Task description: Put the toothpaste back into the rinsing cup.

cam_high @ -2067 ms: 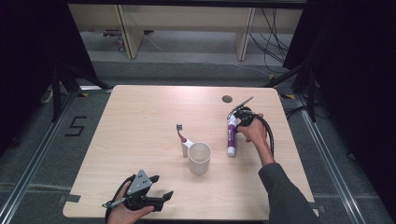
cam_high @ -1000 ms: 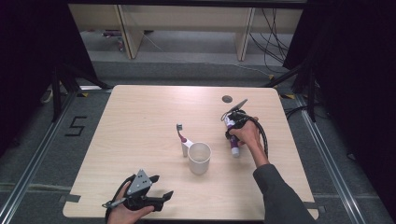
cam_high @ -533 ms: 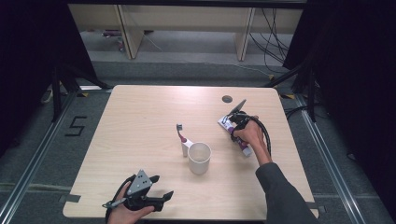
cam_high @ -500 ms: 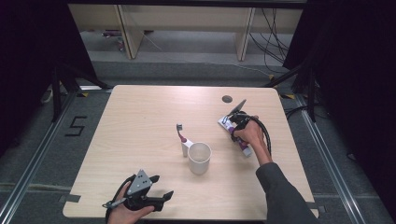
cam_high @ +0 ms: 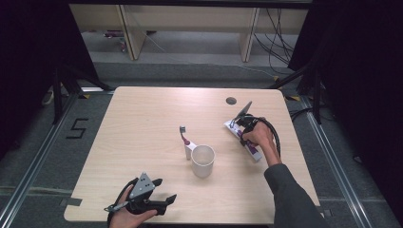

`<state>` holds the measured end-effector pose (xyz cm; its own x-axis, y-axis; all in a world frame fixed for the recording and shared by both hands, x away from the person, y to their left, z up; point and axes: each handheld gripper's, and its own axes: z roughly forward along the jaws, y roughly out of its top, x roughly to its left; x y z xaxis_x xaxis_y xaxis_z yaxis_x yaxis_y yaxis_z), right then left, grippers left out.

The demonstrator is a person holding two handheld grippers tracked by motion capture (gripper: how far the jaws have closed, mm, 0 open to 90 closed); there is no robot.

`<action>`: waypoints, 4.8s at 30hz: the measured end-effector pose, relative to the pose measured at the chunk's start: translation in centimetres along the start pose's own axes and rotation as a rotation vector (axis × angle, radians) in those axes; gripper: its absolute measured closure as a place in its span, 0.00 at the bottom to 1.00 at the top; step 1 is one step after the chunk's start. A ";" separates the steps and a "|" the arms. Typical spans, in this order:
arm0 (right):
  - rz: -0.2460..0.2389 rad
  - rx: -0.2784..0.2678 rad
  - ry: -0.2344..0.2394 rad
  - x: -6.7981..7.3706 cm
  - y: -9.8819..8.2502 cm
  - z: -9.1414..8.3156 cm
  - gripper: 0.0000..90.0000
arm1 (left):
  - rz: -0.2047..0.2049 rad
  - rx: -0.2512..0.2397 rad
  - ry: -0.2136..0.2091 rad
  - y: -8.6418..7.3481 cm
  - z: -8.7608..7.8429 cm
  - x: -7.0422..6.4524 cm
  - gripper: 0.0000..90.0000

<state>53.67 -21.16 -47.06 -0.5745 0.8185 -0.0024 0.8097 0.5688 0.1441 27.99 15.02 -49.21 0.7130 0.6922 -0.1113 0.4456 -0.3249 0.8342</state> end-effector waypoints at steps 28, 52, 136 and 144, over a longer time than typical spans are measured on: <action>-0.063 0.086 0.018 -0.1 -0.4 -0.1 0.84 | -0.002 0.002 0.001 -0.1 0.1 0.2 0.27; -0.073 -0.377 0.187 -1.1 -2.8 -6.6 0.84 | -0.017 -0.008 0.001 -0.2 0.2 0.3 0.27; -0.281 -0.878 0.465 13.6 -3.5 -4.2 0.84 | -0.005 0.004 0.026 -0.2 0.1 0.7 0.23; -0.316 -0.856 0.419 13.6 -3.5 -3.4 0.84 | -0.002 0.007 0.025 -0.3 0.1 0.5 0.23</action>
<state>42.62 -12.34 -44.28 -0.8772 0.4521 0.1614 0.3493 0.3706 0.8606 28.29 15.44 -49.55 0.6986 0.7086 -0.0996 0.4508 -0.3277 0.8303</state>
